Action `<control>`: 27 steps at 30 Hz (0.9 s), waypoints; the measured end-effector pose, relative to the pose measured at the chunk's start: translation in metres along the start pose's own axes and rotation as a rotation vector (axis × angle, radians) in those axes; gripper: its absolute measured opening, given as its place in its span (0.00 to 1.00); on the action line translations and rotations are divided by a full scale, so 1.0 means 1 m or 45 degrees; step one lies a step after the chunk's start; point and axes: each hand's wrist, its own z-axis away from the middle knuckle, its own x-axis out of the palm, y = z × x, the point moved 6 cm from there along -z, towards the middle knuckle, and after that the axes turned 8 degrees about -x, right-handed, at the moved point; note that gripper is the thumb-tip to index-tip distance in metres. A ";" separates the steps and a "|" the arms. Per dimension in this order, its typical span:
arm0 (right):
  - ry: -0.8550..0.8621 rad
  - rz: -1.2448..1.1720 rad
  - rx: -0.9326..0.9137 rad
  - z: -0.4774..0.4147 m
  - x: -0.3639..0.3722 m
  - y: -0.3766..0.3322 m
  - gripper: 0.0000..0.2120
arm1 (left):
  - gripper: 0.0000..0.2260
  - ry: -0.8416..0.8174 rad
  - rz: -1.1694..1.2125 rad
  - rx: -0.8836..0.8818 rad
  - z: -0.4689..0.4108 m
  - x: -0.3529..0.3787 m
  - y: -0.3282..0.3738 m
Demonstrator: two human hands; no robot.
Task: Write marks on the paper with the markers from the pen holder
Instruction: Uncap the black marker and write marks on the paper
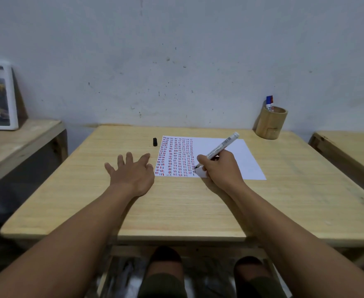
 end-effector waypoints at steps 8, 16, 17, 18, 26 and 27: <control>-0.008 -0.436 0.125 -0.020 0.002 -0.015 0.08 | 0.20 0.223 0.264 -0.001 -0.025 -0.023 0.022; -0.007 -0.732 0.287 -0.038 0.016 -0.018 0.08 | 0.22 0.220 0.180 0.210 -0.079 -0.025 0.041; -0.004 -0.736 0.295 -0.039 0.017 -0.016 0.08 | 0.21 0.239 0.171 0.229 -0.082 -0.025 0.043; -0.003 -0.743 0.304 -0.040 0.018 -0.014 0.08 | 0.19 0.270 0.178 0.251 -0.084 -0.025 0.044; 0.033 -0.999 0.437 -0.040 0.014 -0.012 0.04 | 0.09 0.385 0.631 0.221 -0.068 -0.044 0.050; 0.044 -1.042 0.459 -0.040 0.013 -0.013 0.04 | 0.07 0.366 0.776 0.198 -0.064 -0.048 0.053</control>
